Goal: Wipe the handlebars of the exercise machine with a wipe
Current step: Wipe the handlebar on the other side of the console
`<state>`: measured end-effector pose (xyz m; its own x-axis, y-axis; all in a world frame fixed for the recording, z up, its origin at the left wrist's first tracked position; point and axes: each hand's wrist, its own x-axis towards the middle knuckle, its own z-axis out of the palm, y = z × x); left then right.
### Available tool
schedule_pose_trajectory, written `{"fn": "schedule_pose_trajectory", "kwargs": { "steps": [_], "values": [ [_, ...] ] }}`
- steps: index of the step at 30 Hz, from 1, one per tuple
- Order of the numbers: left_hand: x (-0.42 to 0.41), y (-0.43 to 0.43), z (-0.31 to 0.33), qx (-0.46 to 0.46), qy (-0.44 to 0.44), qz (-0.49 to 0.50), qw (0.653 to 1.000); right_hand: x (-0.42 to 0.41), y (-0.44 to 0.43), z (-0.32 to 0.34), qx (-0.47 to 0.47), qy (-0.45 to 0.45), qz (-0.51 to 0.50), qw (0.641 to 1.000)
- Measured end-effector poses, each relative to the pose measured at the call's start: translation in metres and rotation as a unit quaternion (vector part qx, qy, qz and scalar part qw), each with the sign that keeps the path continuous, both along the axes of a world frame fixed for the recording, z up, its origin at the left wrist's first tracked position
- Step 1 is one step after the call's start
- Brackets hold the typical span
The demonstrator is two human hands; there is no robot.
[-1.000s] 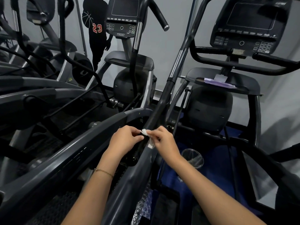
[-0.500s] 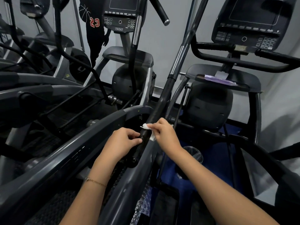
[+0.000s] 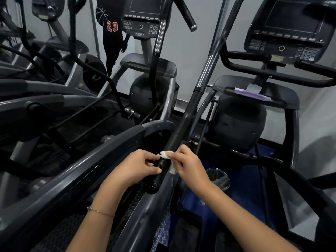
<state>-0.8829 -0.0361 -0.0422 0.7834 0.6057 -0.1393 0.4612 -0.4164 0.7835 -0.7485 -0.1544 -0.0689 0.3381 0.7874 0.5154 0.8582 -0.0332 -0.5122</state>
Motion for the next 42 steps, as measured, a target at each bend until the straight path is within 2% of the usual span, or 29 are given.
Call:
{"fn": "schedule_pose_trajectory", "kwargs": {
  "steps": [6, 12, 16, 19, 22, 27, 29, 32, 34, 36, 40, 42],
  "values": [
    [0.001, 0.0, 0.005, -0.02, 0.007, -0.004, 1.0, 0.017, 0.017, 0.01, -0.029, 0.02, -0.05, 0.998],
    [0.002, 0.0, 0.0, -0.019, -0.015, -0.001, 1.0, 0.003, -0.004, -0.001, -0.01, -0.003, 0.016, 1.0],
    [-0.001, -0.001, -0.004, -0.024, -0.028, 0.015, 0.999, 0.015, 0.015, 0.008, -0.022, -0.004, -0.041, 0.999],
    [-0.004, -0.003, -0.008, -0.035, -0.059, 0.024, 0.997, 0.0, 0.006, 0.005, -0.008, -0.03, -0.006, 0.999],
    [-0.005, -0.004, -0.008, -0.04, -0.078, 0.02, 0.996, 0.0, -0.005, 0.0, -0.014, -0.014, 0.032, 0.999],
    [-0.004, -0.005, -0.008, -0.037, -0.062, 0.029, 0.997, 0.011, 0.012, 0.008, -0.022, -0.002, -0.036, 0.999],
    [-0.004, -0.004, -0.009, -0.042, -0.072, 0.028, 0.996, 0.0, 0.006, 0.003, -0.01, -0.034, -0.012, 0.999],
    [-0.004, -0.004, -0.007, -0.067, -0.09, 0.023, 0.993, 0.003, -0.006, 0.002, -0.026, -0.033, 0.033, 0.999],
    [0.0, -0.001, -0.005, -0.123, -0.133, 0.05, 0.982, 0.017, -0.002, 0.012, -0.024, 0.021, 0.006, 0.999],
    [0.003, -0.001, 0.002, -0.157, -0.185, 0.071, 0.967, 0.022, 0.003, 0.026, -0.003, 0.117, -0.01, 0.993],
    [0.012, -0.011, 0.019, -0.269, -0.275, 0.051, 0.922, -0.001, 0.018, 0.047, 0.042, 0.21, 0.055, 0.975],
    [0.014, -0.01, 0.02, -0.275, -0.321, 0.078, 0.903, -0.001, 0.025, 0.053, 0.053, 0.255, 0.091, 0.961]
  ]
}}
